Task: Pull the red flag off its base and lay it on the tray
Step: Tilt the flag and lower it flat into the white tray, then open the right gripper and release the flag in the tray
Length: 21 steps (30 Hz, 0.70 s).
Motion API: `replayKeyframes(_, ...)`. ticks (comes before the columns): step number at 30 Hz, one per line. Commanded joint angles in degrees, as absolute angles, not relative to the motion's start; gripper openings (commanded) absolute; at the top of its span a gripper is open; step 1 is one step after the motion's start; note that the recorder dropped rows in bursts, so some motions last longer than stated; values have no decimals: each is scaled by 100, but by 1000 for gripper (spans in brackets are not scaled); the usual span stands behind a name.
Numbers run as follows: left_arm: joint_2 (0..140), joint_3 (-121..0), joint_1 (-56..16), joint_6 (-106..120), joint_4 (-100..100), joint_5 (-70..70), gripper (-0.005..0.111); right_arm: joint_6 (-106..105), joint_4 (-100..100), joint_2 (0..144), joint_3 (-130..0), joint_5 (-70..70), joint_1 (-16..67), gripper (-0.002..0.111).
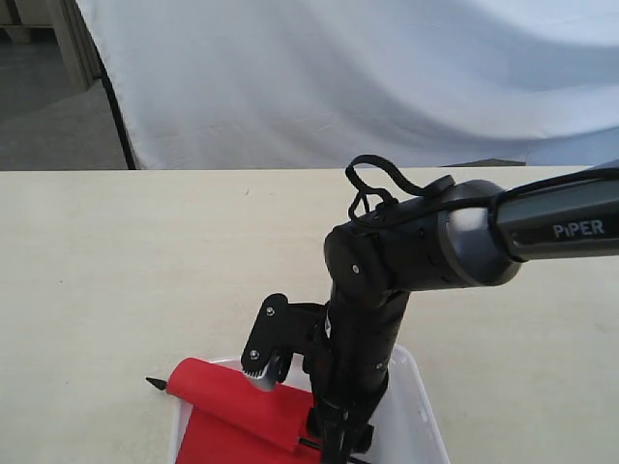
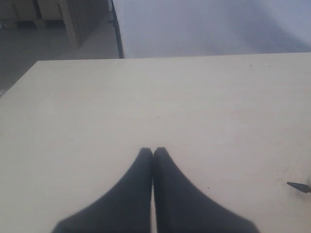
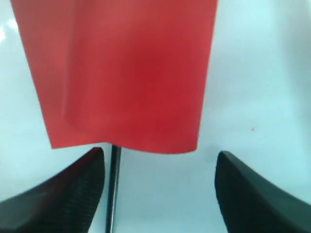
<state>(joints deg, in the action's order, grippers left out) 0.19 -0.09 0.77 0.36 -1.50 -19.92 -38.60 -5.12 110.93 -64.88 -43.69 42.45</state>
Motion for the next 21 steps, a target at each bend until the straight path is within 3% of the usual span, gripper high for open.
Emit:
replayKeyframes(1,0,0,61,0,-165,-1966,0,-3838,-489,11079,-6525,-4568,4246,61)
replayKeyframes(17,0,0,61,0,-165,-1966,0,-3578,-467,10345,-6525,-5216,4246,58)
replayKeyframes(21,0,0,61,0,-165,-1966,0,-3366,-467,10195,-6525,-5258,4246,37)
